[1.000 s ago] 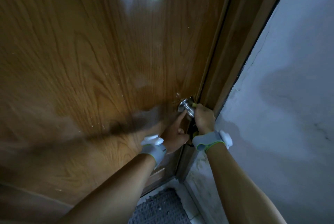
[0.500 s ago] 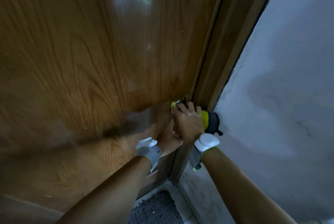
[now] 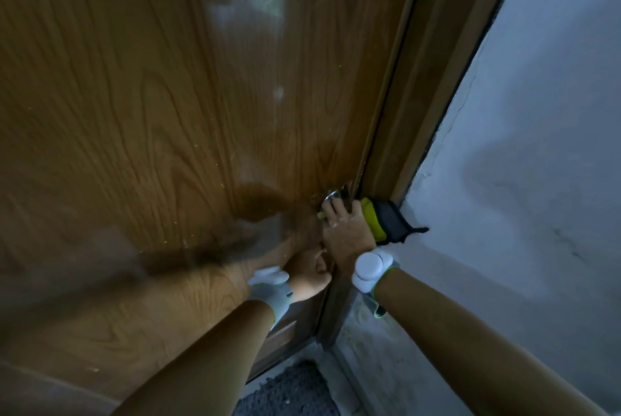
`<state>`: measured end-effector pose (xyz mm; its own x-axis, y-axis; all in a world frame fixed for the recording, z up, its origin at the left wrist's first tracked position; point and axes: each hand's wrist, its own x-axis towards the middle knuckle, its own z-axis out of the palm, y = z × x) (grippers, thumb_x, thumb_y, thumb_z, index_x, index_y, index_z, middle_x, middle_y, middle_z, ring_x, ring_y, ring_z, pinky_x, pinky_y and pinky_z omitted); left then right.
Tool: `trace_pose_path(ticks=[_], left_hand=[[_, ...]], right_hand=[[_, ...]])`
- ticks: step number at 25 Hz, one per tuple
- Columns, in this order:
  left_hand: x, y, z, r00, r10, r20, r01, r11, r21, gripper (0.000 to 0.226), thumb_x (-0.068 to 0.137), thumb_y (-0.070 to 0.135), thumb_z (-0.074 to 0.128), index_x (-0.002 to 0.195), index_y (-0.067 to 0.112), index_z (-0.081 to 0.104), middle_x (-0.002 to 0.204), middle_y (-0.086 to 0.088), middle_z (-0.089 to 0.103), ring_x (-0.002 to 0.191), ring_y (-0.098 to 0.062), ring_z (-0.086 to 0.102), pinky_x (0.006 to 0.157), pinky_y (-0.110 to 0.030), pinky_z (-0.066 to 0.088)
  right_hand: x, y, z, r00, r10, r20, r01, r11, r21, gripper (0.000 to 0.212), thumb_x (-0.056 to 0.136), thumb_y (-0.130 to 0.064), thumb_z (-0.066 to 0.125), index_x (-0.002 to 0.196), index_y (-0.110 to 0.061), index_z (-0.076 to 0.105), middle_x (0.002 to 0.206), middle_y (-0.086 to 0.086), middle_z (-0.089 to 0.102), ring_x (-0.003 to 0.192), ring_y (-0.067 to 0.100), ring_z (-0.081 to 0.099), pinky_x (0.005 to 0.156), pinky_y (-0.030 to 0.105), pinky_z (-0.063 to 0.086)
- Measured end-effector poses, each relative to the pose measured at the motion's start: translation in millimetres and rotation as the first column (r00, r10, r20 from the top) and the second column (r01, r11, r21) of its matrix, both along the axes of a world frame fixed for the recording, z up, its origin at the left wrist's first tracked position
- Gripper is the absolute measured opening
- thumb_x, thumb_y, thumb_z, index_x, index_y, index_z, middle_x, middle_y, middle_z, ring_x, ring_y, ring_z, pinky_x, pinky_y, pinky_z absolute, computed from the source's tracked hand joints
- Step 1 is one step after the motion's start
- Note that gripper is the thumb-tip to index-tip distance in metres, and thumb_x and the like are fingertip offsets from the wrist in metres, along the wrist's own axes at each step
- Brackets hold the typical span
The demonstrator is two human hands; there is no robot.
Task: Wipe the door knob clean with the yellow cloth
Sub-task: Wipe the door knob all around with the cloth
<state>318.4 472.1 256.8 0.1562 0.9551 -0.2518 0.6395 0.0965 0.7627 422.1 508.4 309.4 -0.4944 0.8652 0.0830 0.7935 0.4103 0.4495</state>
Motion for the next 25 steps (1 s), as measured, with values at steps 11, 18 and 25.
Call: trace_pose_path(ticks=[11, 18, 25], left_hand=[[11.9, 14.1, 22.1, 0.989, 0.091, 0.115, -0.108, 0.983, 0.15, 0.061, 0.078, 0.035, 0.059, 0.132, 0.009, 0.047, 0.137, -0.016, 0.051, 0.127, -0.034, 0.049, 0.106, -0.045, 0.039], [11.7, 23.0, 20.7, 0.962, 0.131, 0.239, -0.152, 0.986, 0.07, 0.059, 0.068, 0.023, 0.053, 0.126, 0.018, 0.051, 0.118, -0.012, 0.063, 0.115, -0.028, 0.058, 0.101, -0.047, 0.045], [7.7, 32.6, 4.7, 0.964, 0.095, 0.248, -0.098, 0.995, 0.001, 0.065, 0.066, 0.022, 0.045, 0.128, 0.042, 0.045, 0.126, 0.003, 0.059, 0.115, -0.019, 0.056, 0.105, -0.044, 0.044]], right_hand=[[4.2, 17.0, -9.9, 0.864, -0.188, -0.467, 0.214, 0.977, 0.003, 0.042, 0.085, -0.042, 0.048, 0.114, -0.014, 0.06, 0.114, 0.012, 0.057, 0.104, 0.034, 0.048, 0.069, 0.041, 0.045], [8.4, 24.6, -6.7, 0.667, -0.283, -0.689, 0.277, 0.953, -0.123, 0.043, 0.086, -0.039, 0.032, 0.106, -0.016, 0.061, 0.104, 0.011, 0.064, 0.094, 0.035, 0.054, 0.085, 0.041, 0.04], [18.7, 27.9, 6.2, 0.165, -0.585, -0.794, 0.279, 0.8, -0.531, 0.037, 0.099, -0.032, 0.034, 0.121, -0.017, 0.06, 0.126, 0.02, 0.06, 0.115, 0.042, 0.053, 0.093, 0.043, 0.044]])
